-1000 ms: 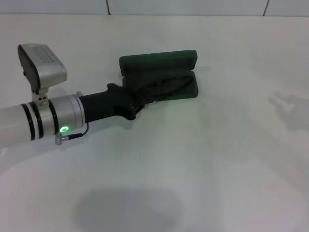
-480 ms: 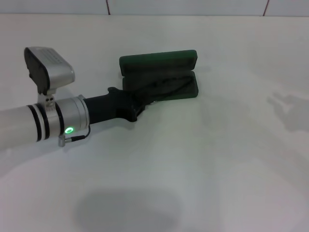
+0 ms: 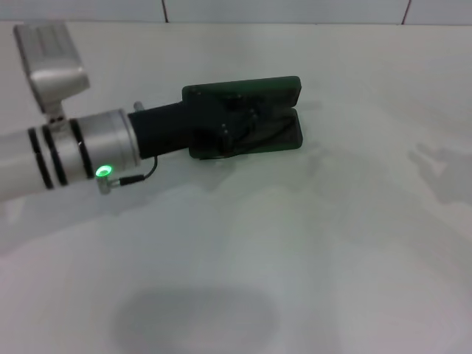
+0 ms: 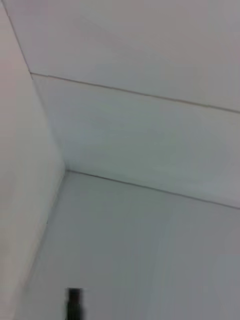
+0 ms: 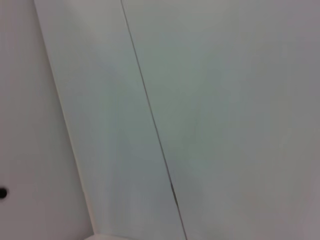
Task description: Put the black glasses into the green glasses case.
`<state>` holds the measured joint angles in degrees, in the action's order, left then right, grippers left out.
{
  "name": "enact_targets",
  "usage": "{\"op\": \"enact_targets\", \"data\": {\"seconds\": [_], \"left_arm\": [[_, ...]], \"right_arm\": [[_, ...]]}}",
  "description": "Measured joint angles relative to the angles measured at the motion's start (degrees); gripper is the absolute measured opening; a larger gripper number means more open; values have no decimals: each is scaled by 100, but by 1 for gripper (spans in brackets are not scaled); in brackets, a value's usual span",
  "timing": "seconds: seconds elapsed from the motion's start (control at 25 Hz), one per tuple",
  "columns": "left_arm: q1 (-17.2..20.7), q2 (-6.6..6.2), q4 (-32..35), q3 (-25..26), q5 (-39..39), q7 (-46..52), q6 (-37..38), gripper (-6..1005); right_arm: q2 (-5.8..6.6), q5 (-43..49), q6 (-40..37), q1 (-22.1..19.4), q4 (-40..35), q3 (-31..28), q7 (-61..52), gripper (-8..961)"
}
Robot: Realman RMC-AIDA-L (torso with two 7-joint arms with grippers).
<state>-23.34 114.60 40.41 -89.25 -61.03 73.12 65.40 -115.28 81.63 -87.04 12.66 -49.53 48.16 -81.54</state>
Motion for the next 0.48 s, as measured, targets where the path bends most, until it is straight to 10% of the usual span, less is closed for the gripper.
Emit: {"op": "enact_targets", "data": {"seconds": [0.48], "left_arm": [[-250, 498, 2948, 412, -5709, 4035, -1015, 281]], "right_arm": [[21, 60, 101, 81, 539, -59, 344, 182]]}}
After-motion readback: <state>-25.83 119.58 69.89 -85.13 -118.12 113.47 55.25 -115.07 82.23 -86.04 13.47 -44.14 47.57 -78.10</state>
